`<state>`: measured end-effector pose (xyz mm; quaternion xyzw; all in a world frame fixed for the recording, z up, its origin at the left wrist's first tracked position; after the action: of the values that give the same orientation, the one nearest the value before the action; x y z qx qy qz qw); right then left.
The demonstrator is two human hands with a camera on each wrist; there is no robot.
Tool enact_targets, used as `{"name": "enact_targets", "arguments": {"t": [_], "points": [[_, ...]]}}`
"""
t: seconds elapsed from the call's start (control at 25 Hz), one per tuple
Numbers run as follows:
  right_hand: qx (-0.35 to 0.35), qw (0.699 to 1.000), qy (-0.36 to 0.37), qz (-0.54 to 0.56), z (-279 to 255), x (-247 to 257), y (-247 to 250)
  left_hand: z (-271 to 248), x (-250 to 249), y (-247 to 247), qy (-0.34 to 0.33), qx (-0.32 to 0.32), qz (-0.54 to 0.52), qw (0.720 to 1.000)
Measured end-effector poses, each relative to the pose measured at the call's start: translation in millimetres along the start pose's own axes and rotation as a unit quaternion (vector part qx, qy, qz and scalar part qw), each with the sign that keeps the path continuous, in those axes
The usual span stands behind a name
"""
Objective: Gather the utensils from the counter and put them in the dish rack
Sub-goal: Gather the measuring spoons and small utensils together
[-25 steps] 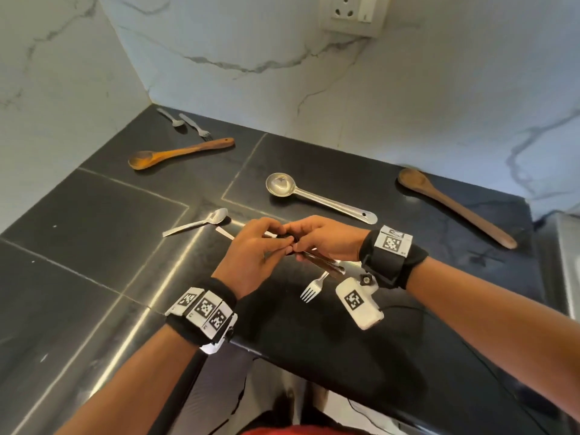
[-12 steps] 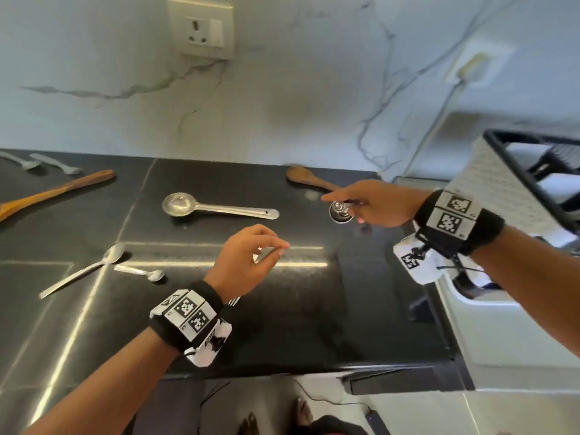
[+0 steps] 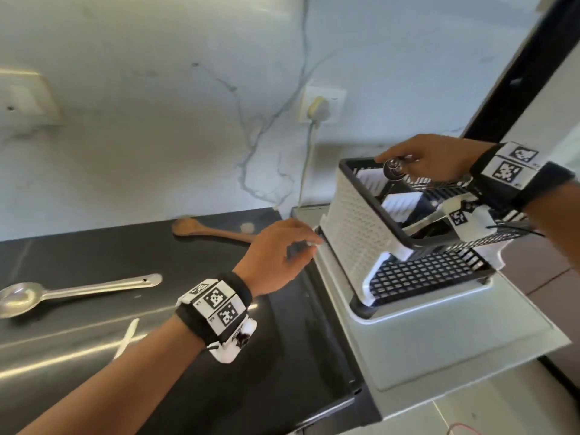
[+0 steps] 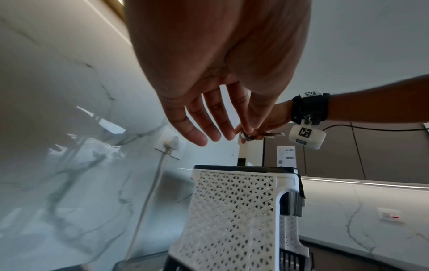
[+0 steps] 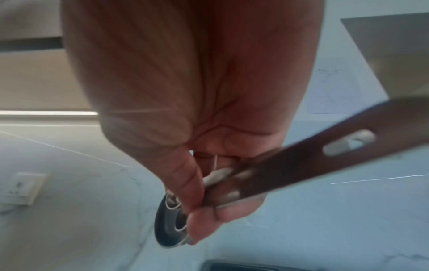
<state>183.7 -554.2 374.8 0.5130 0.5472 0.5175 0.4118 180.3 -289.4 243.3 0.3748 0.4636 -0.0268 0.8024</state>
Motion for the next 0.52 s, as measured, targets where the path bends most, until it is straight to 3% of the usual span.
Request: {"name": "enact_targets", "arguments": {"t": [0.24, 0.52], "points": [[0.066, 0.998, -0.016, 0.000, 15.5, -72.5, -18.5, 77.6, -50.1, -90.1, -0.032, 0.040, 0.026, 0.998], [0.232, 0.969, 0.050, -0.061, 61.4, -69.7, -71.0, 103.0, -43.9, -134.3, -0.057, 0.099, 0.087, 0.990]]}}
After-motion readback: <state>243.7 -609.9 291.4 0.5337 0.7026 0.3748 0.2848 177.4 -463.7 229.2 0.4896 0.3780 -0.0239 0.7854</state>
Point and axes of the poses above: each hand's wrist, its own z-axis towards the middle knuckle, its own y-axis out of the back of the hand, x = y × z, the point moved 7 cm from there along z, towards the middle knuckle, and after that the axes turned 13 degrees about y, right-handed, at the moved point
